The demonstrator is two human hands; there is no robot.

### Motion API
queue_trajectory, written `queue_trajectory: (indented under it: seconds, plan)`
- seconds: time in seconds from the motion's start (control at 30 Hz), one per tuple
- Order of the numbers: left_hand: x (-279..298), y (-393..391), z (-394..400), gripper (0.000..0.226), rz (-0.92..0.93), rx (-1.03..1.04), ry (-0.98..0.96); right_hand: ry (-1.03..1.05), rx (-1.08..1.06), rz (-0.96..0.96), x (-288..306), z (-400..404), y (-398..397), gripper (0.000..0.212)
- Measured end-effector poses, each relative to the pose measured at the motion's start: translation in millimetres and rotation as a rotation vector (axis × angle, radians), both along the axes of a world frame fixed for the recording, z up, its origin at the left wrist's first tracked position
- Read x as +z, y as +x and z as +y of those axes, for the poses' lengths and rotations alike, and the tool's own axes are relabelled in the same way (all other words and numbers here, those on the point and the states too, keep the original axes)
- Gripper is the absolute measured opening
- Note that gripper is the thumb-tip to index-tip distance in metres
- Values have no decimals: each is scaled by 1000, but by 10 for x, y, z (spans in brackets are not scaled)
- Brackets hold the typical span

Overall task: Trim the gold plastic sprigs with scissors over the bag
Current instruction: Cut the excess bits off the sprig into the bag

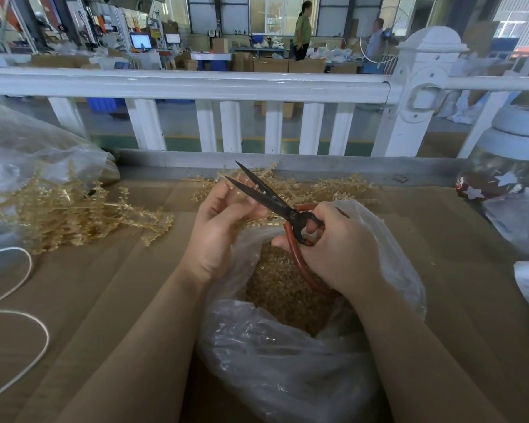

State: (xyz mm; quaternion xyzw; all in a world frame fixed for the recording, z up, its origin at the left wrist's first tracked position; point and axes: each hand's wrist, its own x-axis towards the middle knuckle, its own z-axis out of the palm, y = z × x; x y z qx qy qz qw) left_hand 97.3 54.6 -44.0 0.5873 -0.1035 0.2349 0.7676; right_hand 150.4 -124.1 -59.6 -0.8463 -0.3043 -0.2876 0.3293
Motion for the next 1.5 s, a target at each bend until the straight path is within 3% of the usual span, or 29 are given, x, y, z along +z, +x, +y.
queue_trajectory:
  seconds: [0.2, 0.43, 0.63, 0.8, 0.97, 1.17, 1.5]
  plan:
    - [14, -5, 21, 11, 14, 91, 105, 12, 17, -14, -7, -9, 7, 53]
    - [12, -2, 47, 19, 40, 87, 155, -8, 21, -14, -6, -14, 0, 52]
    - [-7, 2, 35, 10, 0, 53, 170, -6, 33, 31, 10, -10, -9, 55]
    - [-15, 14, 39, 21, 37, 41, 181, -31, 42, 65, 22, -10, -18, 61]
    - [-23, 11, 37, 15, 56, 14, 210, -39, 37, 62, 28, -12, -23, 59]
    - [-33, 20, 23, 25, 54, 33, 161, -27, 25, 64, 20, -12, -12, 62]
    - [-48, -1, 58, 18, 21, 1, 40, -37, 21, 63, -3, -4, -23, 60]
